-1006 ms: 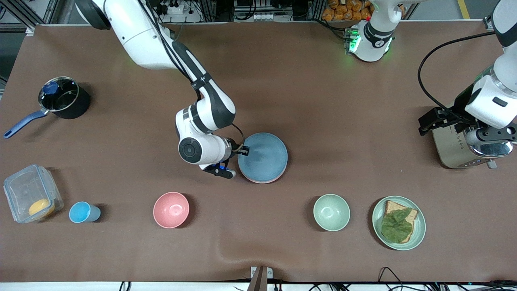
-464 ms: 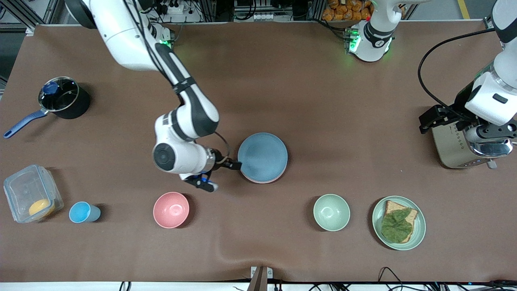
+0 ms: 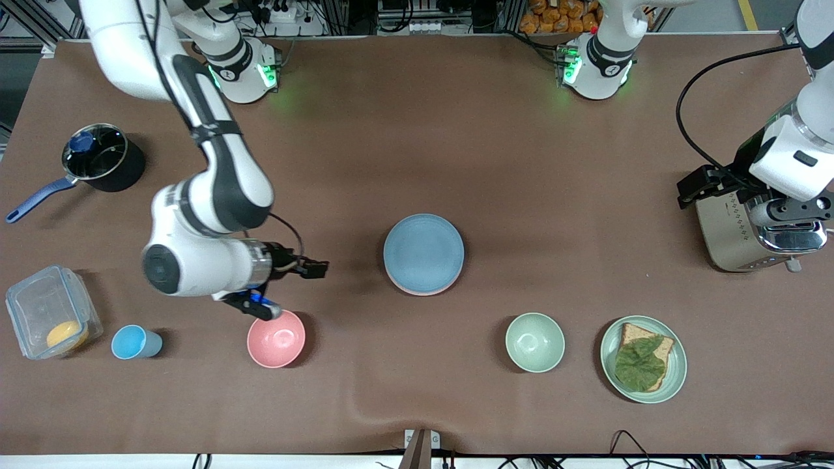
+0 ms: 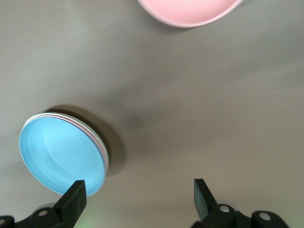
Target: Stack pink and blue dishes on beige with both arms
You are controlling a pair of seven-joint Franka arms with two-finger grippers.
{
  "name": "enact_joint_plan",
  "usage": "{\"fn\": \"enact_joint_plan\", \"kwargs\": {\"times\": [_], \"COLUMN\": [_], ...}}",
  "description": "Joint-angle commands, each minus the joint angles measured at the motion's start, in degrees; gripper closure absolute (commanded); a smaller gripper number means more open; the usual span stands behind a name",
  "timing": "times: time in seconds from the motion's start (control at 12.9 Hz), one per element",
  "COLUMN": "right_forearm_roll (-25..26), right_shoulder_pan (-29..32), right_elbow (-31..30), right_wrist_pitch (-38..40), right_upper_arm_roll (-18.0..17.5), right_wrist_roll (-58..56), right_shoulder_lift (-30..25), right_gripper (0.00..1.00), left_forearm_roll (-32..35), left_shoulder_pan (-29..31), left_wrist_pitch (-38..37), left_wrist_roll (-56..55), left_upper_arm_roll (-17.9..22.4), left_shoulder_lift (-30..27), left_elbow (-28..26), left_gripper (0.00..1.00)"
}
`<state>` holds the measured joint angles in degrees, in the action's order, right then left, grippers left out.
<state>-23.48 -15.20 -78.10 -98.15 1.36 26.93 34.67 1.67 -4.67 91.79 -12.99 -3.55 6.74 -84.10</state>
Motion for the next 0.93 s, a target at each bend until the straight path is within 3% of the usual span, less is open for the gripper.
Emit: {"fn": "enact_joint_plan", "kwargs": {"times": [0.0,0.46,0.85], "right_forearm_roll": [4.7,17.8,20.0], "right_shoulder_pan": [6.4,14.4,16.2], "right_elbow": [-1.1,-1.3,-9.3], "right_wrist_pitch": [5.3,7.5,7.5], "right_upper_arm_roll": [-1.1,-1.0,-0.9], "right_wrist_roll": [-4.9,-16.1,-17.2], "right_shoulder_lift": [-4.1,-9.6,-24.0], "right_gripper": [0.0,0.0,0.0], "left_forearm_roll": [0.3,0.7,0.8], "left_shoulder_pan": [-0.5,0.0,0.1], "left_wrist_pitch": [-1.4,-1.1,-0.9], "left_wrist_roll": [0.2,0.2,0.3], "left_upper_arm_roll": [0.4,0.5,0.4], "left_shoulder_lift": [-1.5,-1.5,-1.7], "left_elbow": [-1.2,-1.0,-1.2], "left_gripper": [0.0,0.0,0.0]}}
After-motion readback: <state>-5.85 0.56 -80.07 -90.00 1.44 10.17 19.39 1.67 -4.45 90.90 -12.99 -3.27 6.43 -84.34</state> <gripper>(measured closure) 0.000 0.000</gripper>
